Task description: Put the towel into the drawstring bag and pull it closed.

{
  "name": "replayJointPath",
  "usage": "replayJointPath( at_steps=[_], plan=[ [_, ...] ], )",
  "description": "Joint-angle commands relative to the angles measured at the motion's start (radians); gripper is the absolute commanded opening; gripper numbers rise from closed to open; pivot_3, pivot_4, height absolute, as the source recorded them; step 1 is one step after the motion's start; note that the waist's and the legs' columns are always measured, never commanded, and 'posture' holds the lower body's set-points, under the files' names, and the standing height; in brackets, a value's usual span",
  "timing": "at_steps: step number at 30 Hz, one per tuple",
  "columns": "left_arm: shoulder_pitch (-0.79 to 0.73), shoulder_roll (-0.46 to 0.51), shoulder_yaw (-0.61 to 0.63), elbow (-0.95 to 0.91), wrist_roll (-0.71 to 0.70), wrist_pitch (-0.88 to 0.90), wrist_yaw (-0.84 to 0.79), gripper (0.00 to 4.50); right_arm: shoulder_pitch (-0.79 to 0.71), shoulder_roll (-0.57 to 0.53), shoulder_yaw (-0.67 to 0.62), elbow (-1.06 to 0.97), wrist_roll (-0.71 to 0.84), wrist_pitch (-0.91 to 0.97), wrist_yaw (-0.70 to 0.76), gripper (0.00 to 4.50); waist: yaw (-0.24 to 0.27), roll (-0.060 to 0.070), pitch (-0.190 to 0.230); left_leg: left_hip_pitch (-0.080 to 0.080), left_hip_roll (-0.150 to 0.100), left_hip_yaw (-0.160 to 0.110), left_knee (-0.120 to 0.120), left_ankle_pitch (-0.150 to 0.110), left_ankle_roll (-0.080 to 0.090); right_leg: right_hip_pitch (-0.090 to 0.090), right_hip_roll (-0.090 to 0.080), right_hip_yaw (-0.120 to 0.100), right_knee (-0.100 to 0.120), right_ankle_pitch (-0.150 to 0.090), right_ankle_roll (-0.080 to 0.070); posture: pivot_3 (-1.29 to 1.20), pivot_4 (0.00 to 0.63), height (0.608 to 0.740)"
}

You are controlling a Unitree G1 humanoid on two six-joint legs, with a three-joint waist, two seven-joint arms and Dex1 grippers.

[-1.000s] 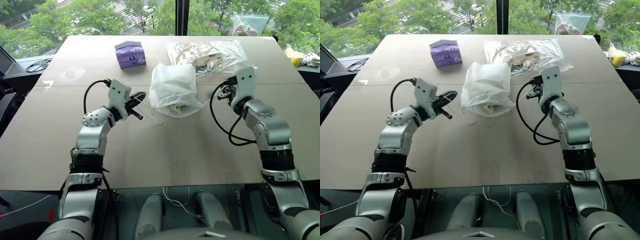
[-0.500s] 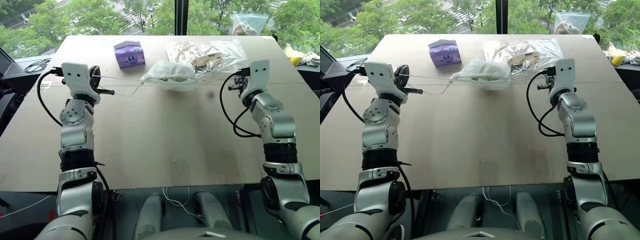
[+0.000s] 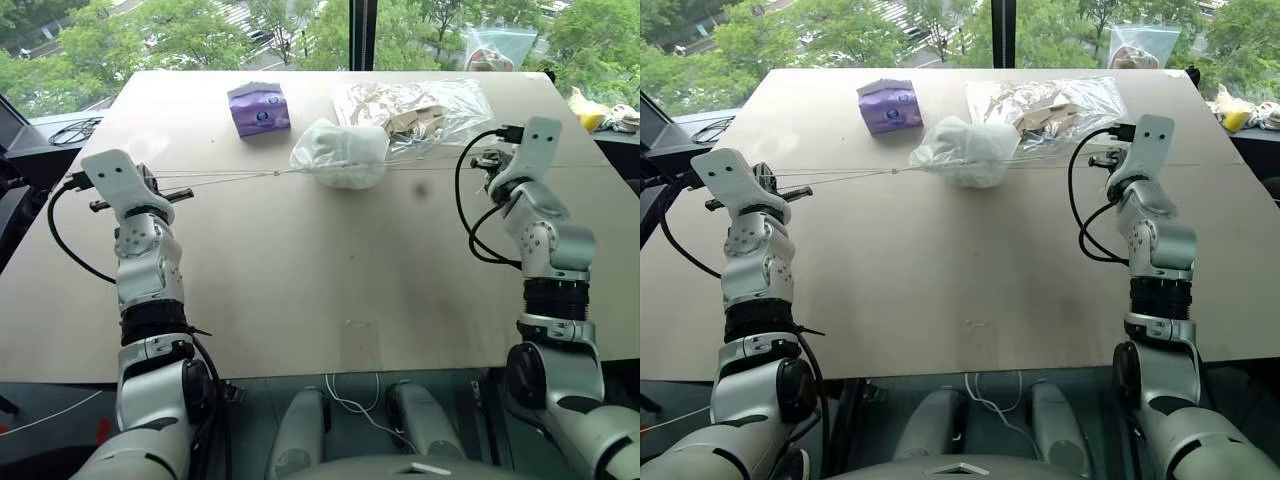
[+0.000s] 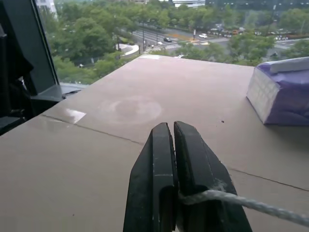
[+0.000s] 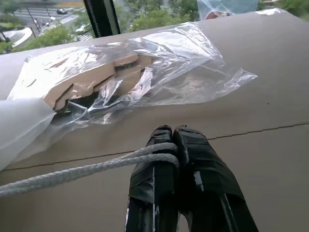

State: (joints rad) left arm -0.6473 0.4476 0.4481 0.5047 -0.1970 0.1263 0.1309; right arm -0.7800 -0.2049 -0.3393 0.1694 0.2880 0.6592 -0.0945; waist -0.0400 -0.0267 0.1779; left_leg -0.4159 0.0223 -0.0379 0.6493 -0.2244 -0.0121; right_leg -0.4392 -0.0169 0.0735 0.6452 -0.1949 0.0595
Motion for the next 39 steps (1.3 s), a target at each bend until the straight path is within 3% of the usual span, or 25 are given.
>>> replayJointPath(
  at_steps=[1, 8, 12, 17, 22, 23, 26, 29, 31, 34, 39],
  plan=[
    [-0.034, 0.040, 0.122, 0.036, -0.035, 0.007, 0.140, 0.02, -0.024, -0.014, -0.174, 0.004, 0.032, -0.024, -0.161, 0.00, 0.001, 0.000, 0.000, 0.000, 0.000, 0.000, 0.000, 0.000, 0.000, 0.000, 0.000, 0.000, 0.000, 0.000, 0.000, 0.00, 0.150, 0.740],
    [-0.022, 0.039, 0.146, 0.060, -0.025, 0.036, 0.347, 0.02, -0.032, 0.026, -0.320, 0.020, 0.123, -0.065, -0.389, 0.00, -0.002, 0.000, 0.000, 0.000, 0.000, 0.000, -0.001, 0.000, 0.000, 0.000, -0.001, 0.000, 0.000, 0.000, 0.000, 0.00, 0.150, 0.740],
    [-0.036, 0.031, 0.102, 0.064, -0.024, 0.025, 0.325, 0.02, -0.023, 0.023, -0.319, 0.017, 0.163, -0.063, -0.423, 0.00, -0.003, 0.000, 0.000, 0.000, 0.000, 0.000, -0.001, 0.000, 0.000, 0.000, 0.000, 0.000, 0.000, 0.000, 0.000, 0.00, 0.150, 0.740],
    [-0.090, -0.003, -0.001, 0.067, -0.047, 0.010, 0.145, 0.02, -0.018, 0.002, -0.208, 0.009, 0.207, 0.004, -0.284, 0.00, -0.001, 0.000, 0.000, 0.000, -0.001, 0.000, -0.001, 0.000, 0.000, 0.000, 0.000, 0.000, 0.000, 0.000, 0.000, 0.00, 0.150, 0.740],
    [-0.157, -0.044, -0.148, 0.041, -0.114, 0.091, -0.250, 0.02, 0.023, -0.127, 0.055, -0.047, 0.181, 0.121, 0.035, 0.00, -0.001, 0.000, 0.000, 0.000, -0.001, 0.000, -0.001, 0.000, 0.000, 0.000, 0.000, 0.000, -0.001, 0.000, 0.000, 0.00, 0.150, 0.740],
    [-0.164, -0.039, -0.172, 0.020, -0.149, 0.115, -0.373, 0.31, 0.039, -0.176, 0.123, -0.073, 0.170, 0.137, 0.122, 0.00, -0.001, 0.000, 0.000, 0.000, -0.001, 0.000, -0.001, 0.000, 0.000, 0.000, 0.000, 0.000, -0.001, 0.000, 0.000, 0.00, 0.150, 0.740],
    [-0.196, 0.032, -0.227, 0.024, -0.181, 0.176, -0.630, 1.30, 0.074, -0.337, 0.282, -0.123, 0.123, 0.128, 0.356, 0.91, -0.013, 0.000, 0.000, -0.001, -0.001, 0.000, -0.001, 0.000, 0.000, 0.000, 0.000, 0.000, -0.002, 0.000, 0.000, 0.00, 0.150, 0.740],
    [-0.205, 0.106, -0.289, 0.028, -0.206, 0.255, -0.874, 2.66, 0.088, -0.433, 0.330, -0.100, 0.080, 0.066, 0.478, 2.30, -0.032, 0.000, 0.000, 0.000, -0.001, 0.000, -0.003, 0.000, 0.000, 0.000, 0.000, 0.000, -0.003, 0.000, 0.000, 0.00, 0.150, 0.740],
    [-0.158, 0.208, -0.379, 0.000, -0.161, 0.244, -1.084, 3.47, 0.114, -0.503, 0.352, -0.095, 0.061, 0.020, 0.587, 3.15, -0.037, 0.000, 0.000, 0.001, 0.000, 0.001, -0.004, 0.000, 0.000, 0.000, 0.001, 0.001, -0.003, 0.000, 0.000, 0.00, 0.150, 0.740],
    [-0.143, 0.351, -0.424, 0.067, -0.120, 0.223, -1.296, 3.47, 0.197, -0.630, 0.361, -0.128, 0.065, -0.026, 0.790, 3.15, -0.038, 0.000, 0.000, 0.001, 0.000, 0.001, -0.005, 0.000, 0.000, -0.001, 0.001, 0.001, -0.003, -0.001, 0.000, 0.00, 0.150, 0.740],
    [-0.177, 0.403, -0.426, 0.199, -0.066, 0.146, -1.337, 3.47, 0.254, -0.636, 0.321, -0.159, 0.080, -0.038, 0.846, 3.15, -0.026, 0.000, 0.001, 0.001, 0.000, 0.003, -0.004, 0.000, 0.000, -0.001, 0.001, 0.002, -0.003, -0.003, 0.003, 0.00, 0.150, 0.740]
  ],
)
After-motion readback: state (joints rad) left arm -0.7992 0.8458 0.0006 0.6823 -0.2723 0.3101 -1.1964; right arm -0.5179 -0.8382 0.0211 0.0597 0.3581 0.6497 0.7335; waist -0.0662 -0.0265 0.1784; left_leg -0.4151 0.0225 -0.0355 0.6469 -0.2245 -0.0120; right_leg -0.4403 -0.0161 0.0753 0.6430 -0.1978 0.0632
